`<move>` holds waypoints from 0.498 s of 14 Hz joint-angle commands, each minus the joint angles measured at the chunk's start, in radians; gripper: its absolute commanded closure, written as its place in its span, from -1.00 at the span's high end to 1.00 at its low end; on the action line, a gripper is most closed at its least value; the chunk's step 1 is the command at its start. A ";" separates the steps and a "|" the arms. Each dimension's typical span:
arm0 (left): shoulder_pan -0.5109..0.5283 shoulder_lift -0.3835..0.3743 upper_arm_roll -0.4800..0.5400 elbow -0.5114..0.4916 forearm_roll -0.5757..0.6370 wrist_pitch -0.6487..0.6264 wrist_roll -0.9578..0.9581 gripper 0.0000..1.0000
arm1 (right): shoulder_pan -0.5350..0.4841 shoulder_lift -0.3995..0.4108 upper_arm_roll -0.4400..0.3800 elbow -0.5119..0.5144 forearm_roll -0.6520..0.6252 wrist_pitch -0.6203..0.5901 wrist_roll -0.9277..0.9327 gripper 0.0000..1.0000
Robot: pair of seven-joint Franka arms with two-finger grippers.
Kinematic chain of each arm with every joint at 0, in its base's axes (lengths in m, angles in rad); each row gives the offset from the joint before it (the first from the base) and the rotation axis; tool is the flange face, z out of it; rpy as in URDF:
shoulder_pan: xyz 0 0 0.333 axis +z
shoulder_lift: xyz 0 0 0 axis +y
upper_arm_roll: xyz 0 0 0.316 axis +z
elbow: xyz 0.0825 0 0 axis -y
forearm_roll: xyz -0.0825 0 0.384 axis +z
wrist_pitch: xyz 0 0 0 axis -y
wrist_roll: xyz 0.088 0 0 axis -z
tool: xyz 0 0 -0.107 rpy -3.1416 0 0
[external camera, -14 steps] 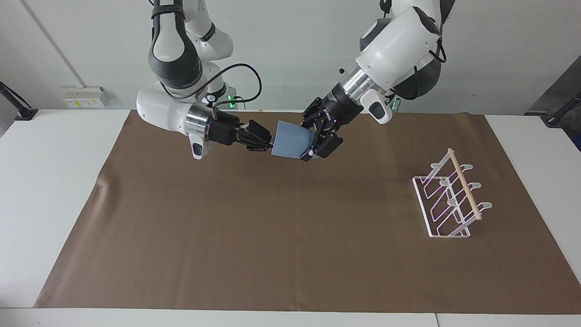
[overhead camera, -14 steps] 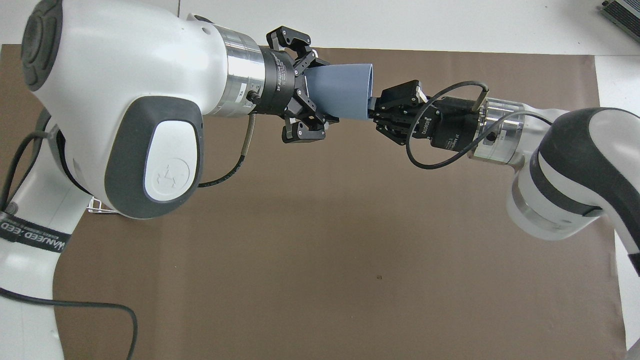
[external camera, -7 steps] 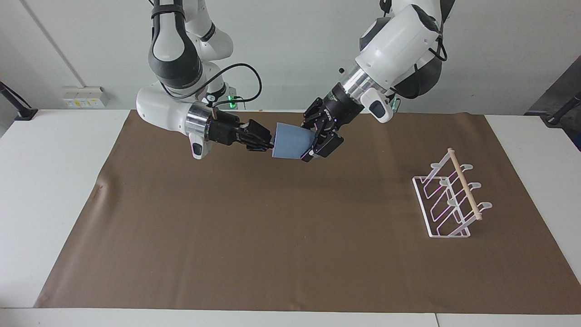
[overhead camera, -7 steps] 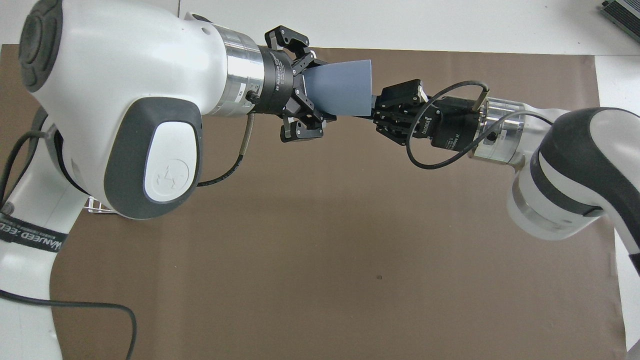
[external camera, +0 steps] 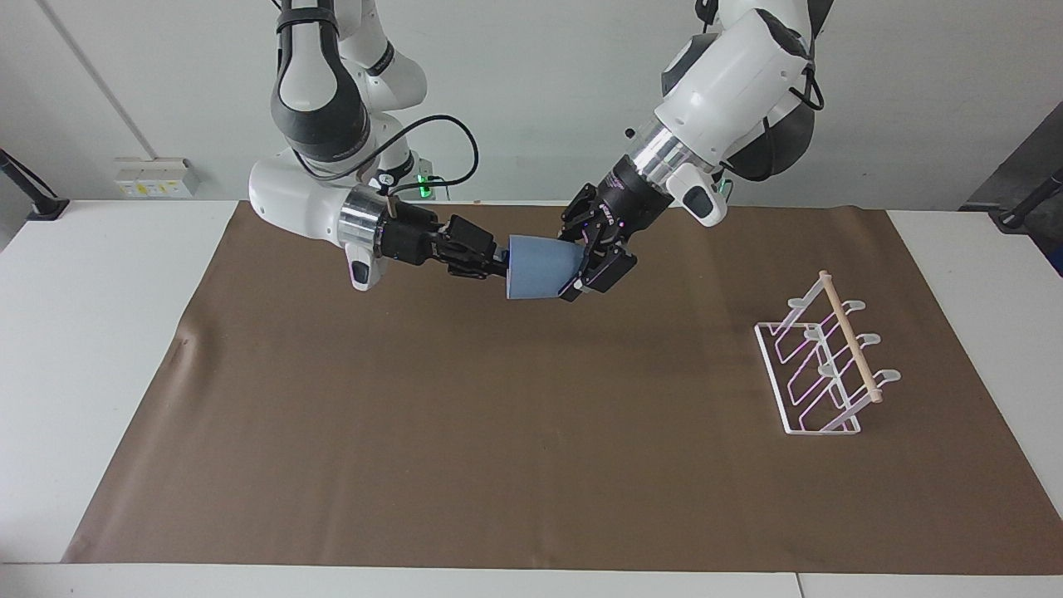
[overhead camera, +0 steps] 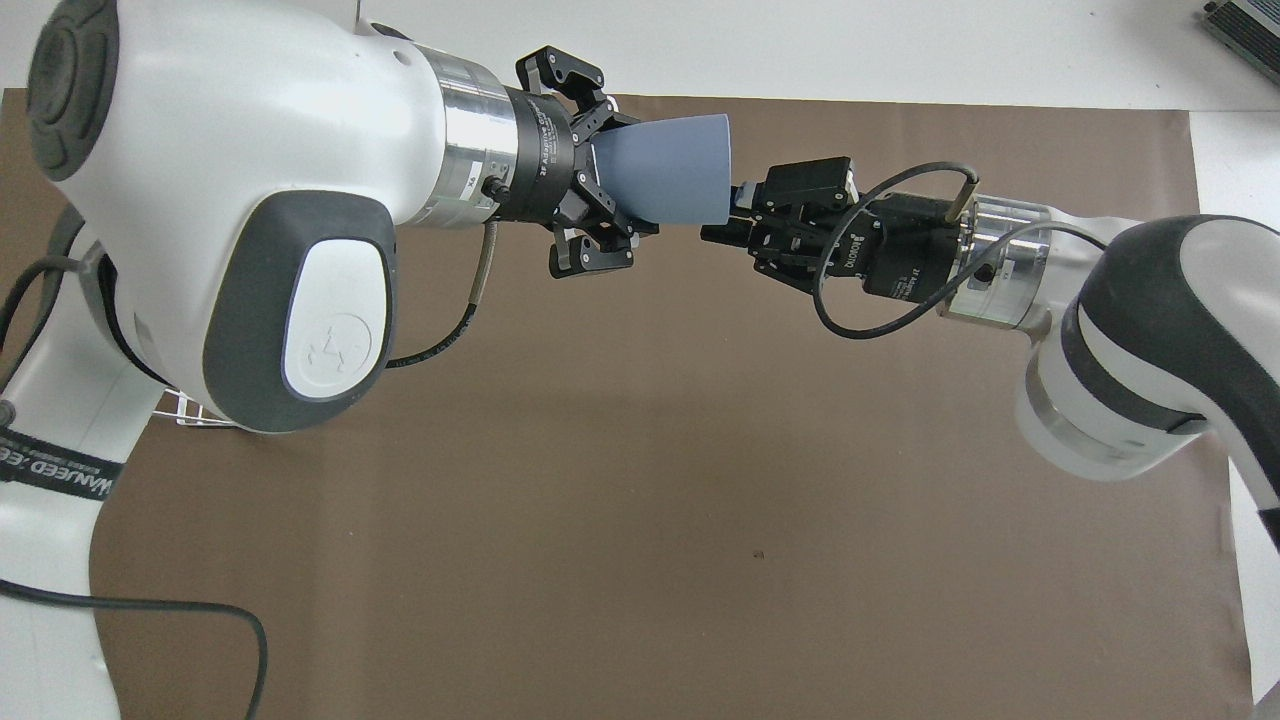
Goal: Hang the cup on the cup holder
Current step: 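Open the right gripper and withdraw while the left gripper pulls the cup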
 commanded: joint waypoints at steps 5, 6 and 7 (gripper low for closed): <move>0.018 -0.076 0.009 -0.129 0.208 0.004 0.055 -1.00 | -0.047 -0.015 0.000 -0.003 -0.234 0.012 -0.007 1.00; 0.018 -0.092 0.011 -0.161 0.232 0.007 0.091 -1.00 | -0.057 -0.015 -0.002 0.000 -0.293 0.016 -0.006 1.00; 0.018 -0.115 0.009 -0.205 0.285 0.012 0.132 -1.00 | -0.066 -0.015 -0.002 0.008 -0.365 0.019 -0.006 1.00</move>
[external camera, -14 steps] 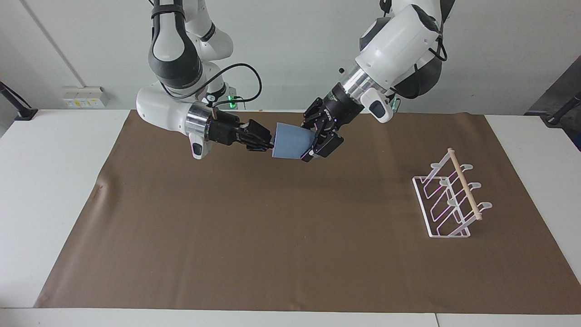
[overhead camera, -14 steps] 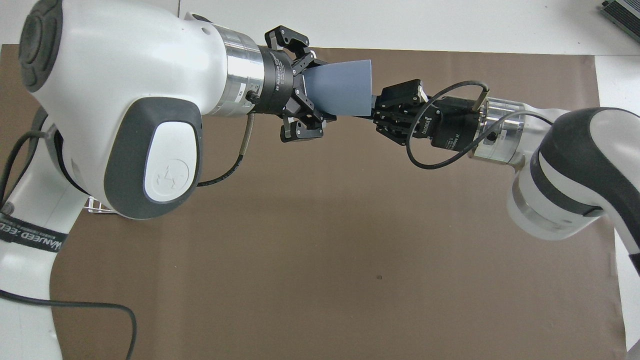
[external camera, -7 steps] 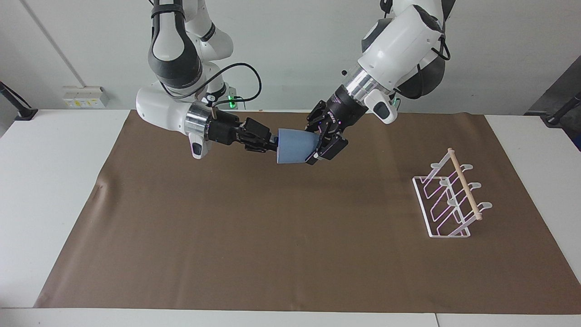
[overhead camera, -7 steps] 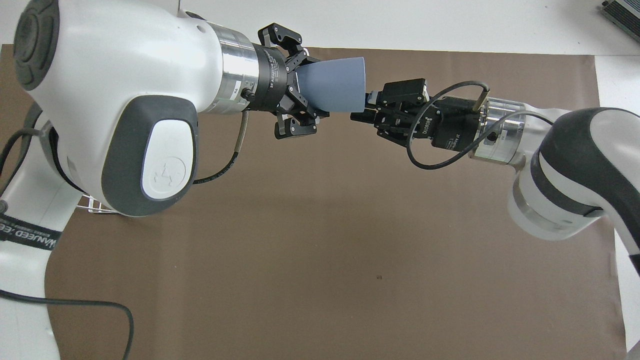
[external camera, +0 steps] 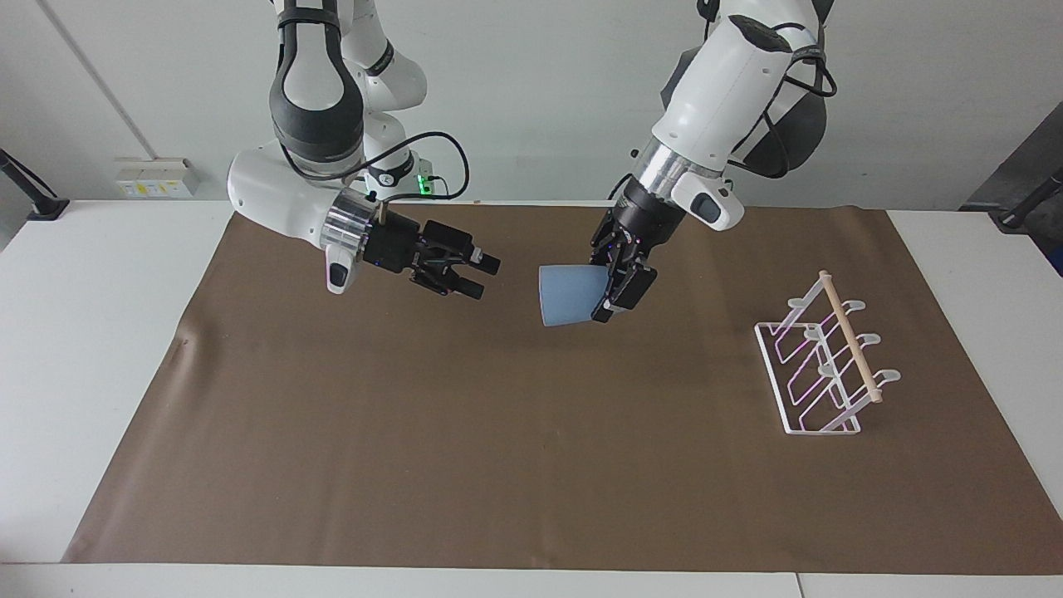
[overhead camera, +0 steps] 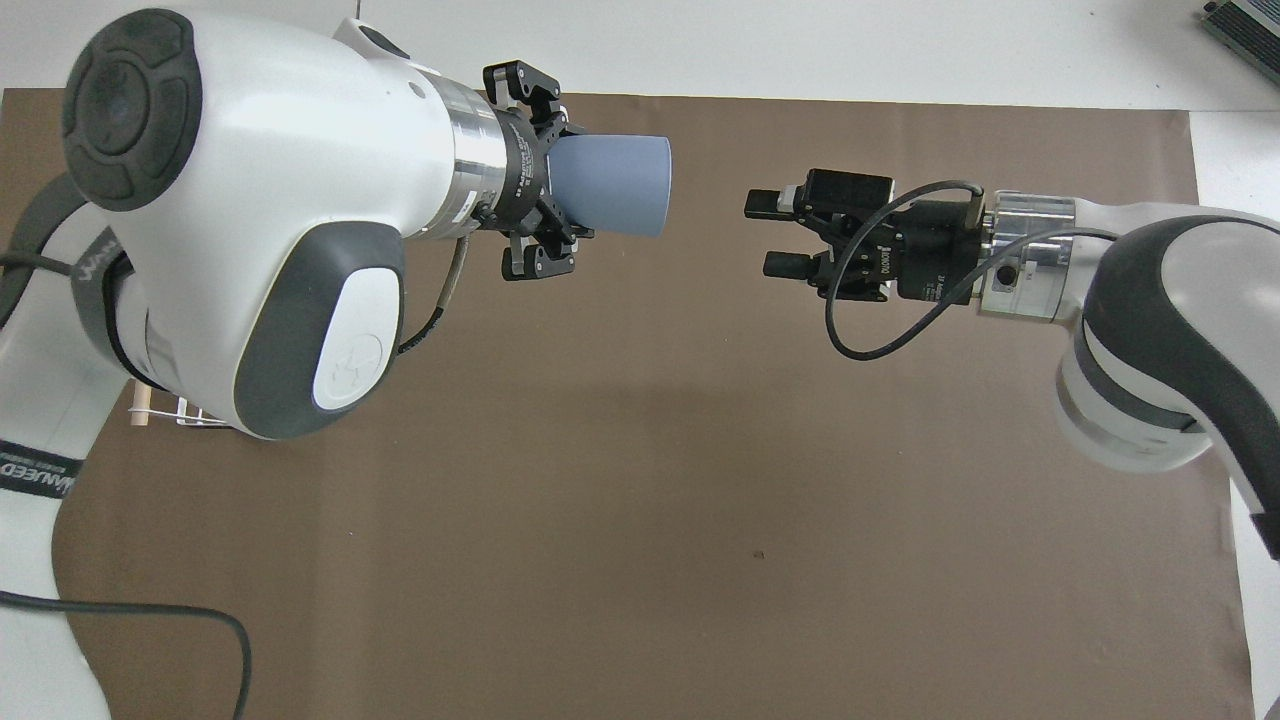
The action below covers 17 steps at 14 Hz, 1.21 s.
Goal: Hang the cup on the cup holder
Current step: 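Open the right gripper and withdraw while the left gripper pulls the cup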
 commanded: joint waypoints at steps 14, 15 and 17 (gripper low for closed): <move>0.303 -0.204 0.005 -0.442 0.337 0.184 0.793 -1.00 | -0.085 -0.032 0.000 0.051 -1.007 0.044 0.000 1.00; 0.316 -0.204 0.005 -0.442 0.348 0.188 0.839 -1.00 | -0.087 -0.046 0.000 0.051 -1.062 0.032 0.000 1.00; 0.343 -0.203 0.005 -0.442 0.375 0.205 0.928 -1.00 | -0.090 -0.063 -0.004 0.054 -1.114 0.003 0.000 1.00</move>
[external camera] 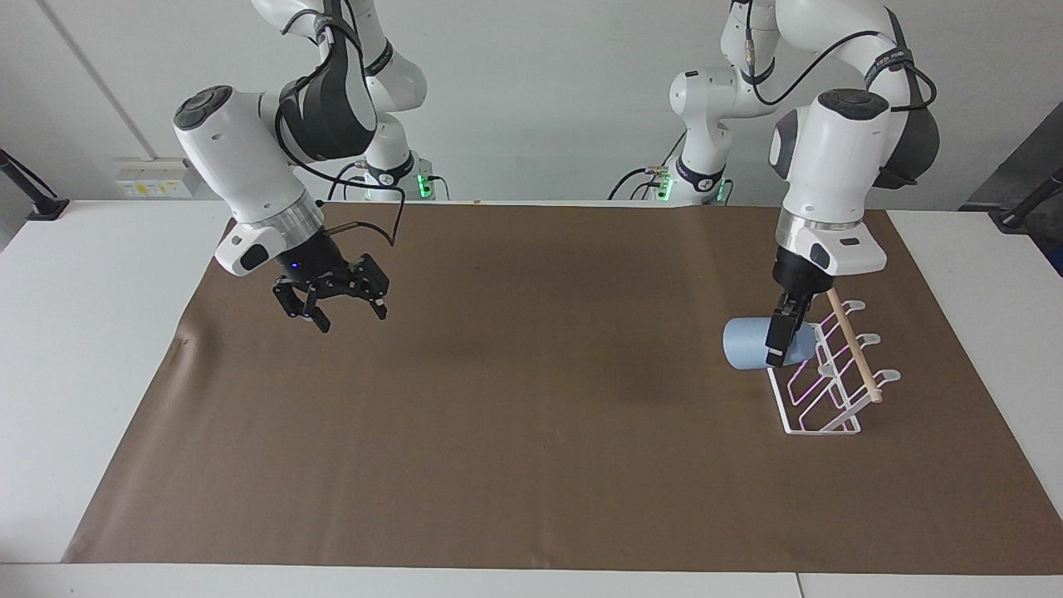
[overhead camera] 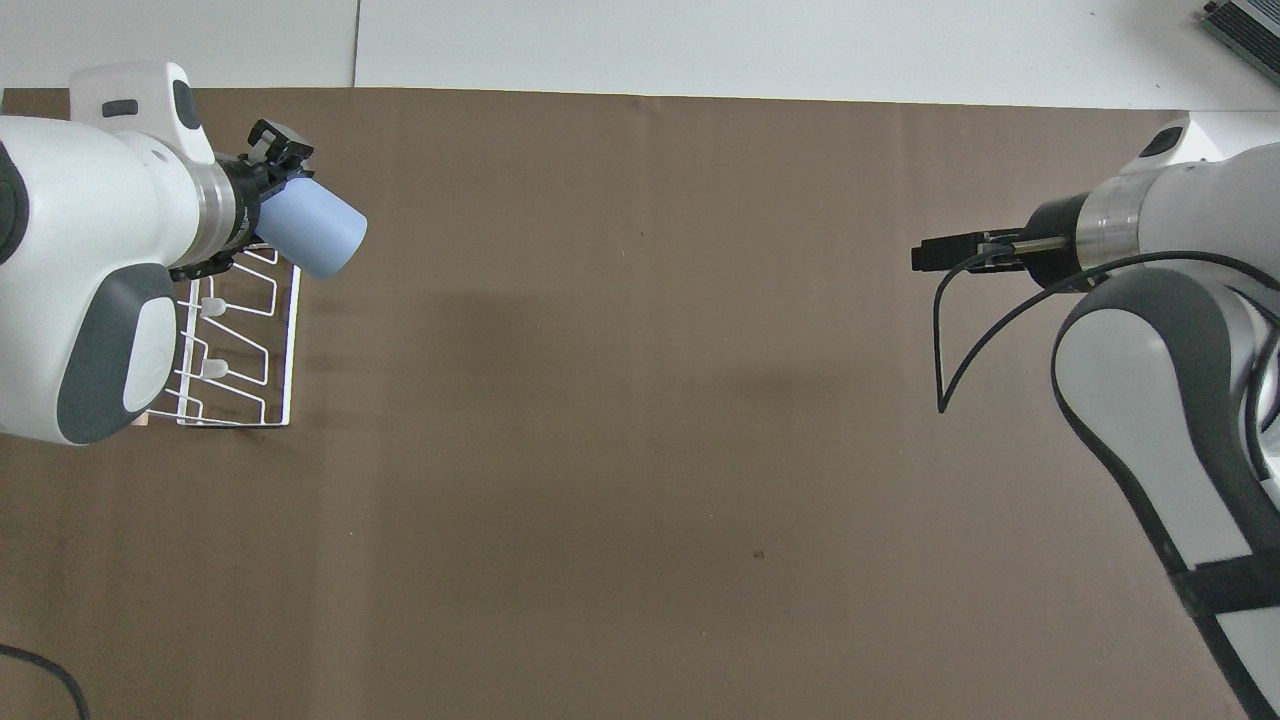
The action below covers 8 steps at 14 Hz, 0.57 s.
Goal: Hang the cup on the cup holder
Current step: 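Move the cup over the wire rack with the left gripper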
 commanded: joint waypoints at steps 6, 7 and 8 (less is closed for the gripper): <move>0.113 -0.025 -0.008 -0.049 0.140 0.081 0.075 -1.00 | -0.031 -0.057 -0.013 0.126 -0.168 -0.252 0.002 1.00; 0.125 -0.021 -0.008 -0.049 0.144 0.098 0.076 -1.00 | -0.045 -0.067 -0.015 0.144 -0.168 -0.289 0.002 1.00; 0.130 -0.018 -0.008 -0.061 0.176 0.118 0.076 -1.00 | -0.053 -0.077 -0.015 0.152 -0.169 -0.319 0.002 1.00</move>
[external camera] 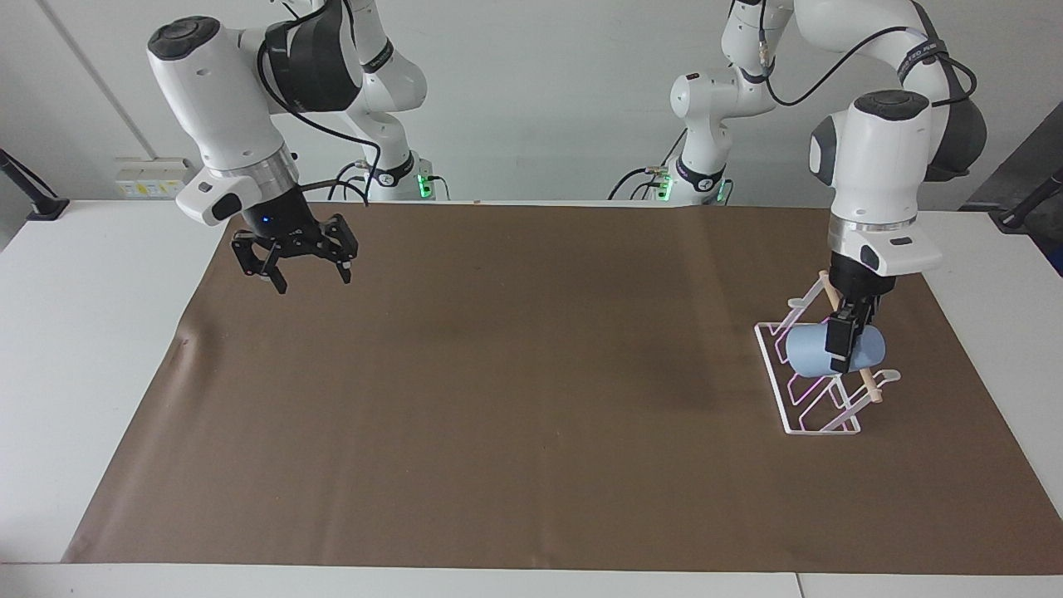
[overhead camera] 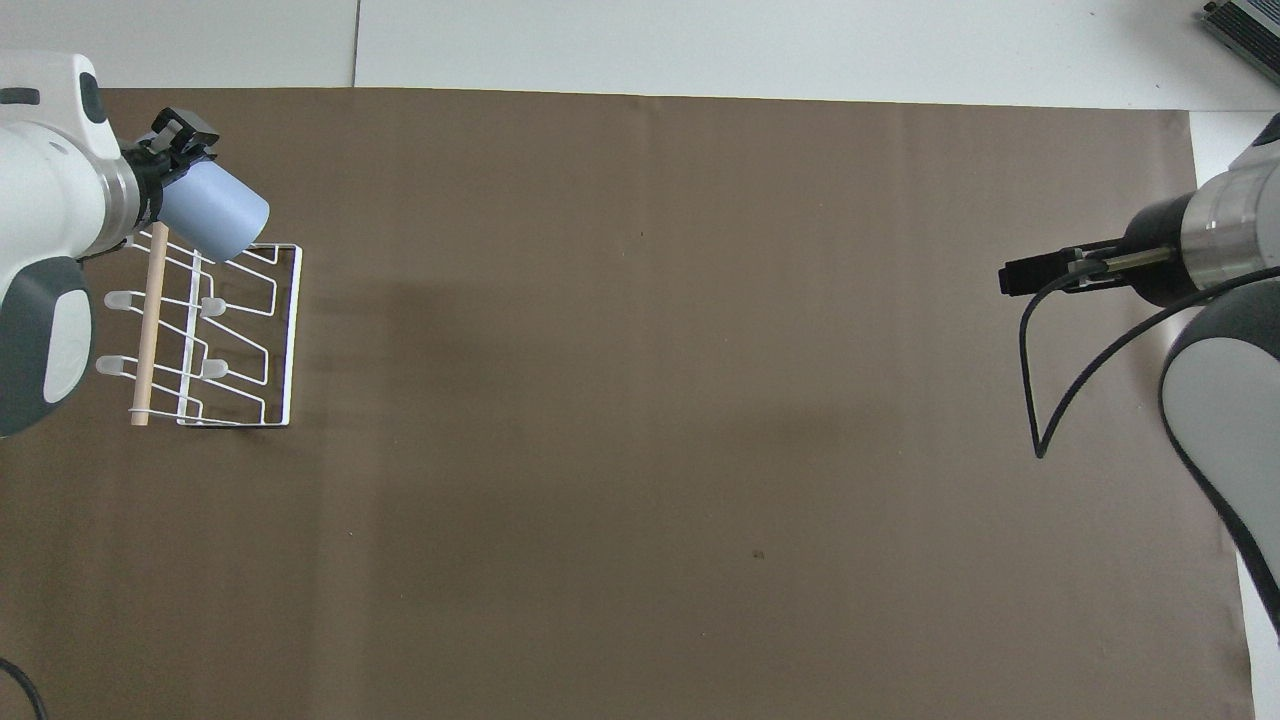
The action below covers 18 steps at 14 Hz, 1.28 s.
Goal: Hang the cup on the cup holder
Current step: 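Move the cup over the wire rack with the left gripper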
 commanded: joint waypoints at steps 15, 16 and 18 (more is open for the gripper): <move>0.036 -0.025 -0.008 -0.227 0.446 0.202 -0.291 -1.00 | -0.104 -0.119 0.010 0.030 -0.036 -0.197 0.141 1.00; 0.034 -0.031 -0.008 -0.240 0.465 0.205 -0.305 -1.00 | -0.104 -0.133 0.010 0.032 -0.036 -0.197 0.141 1.00; 0.031 -0.040 -0.009 -0.265 0.492 0.205 -0.338 -1.00 | -0.105 -0.142 0.010 0.029 -0.036 -0.196 0.134 1.00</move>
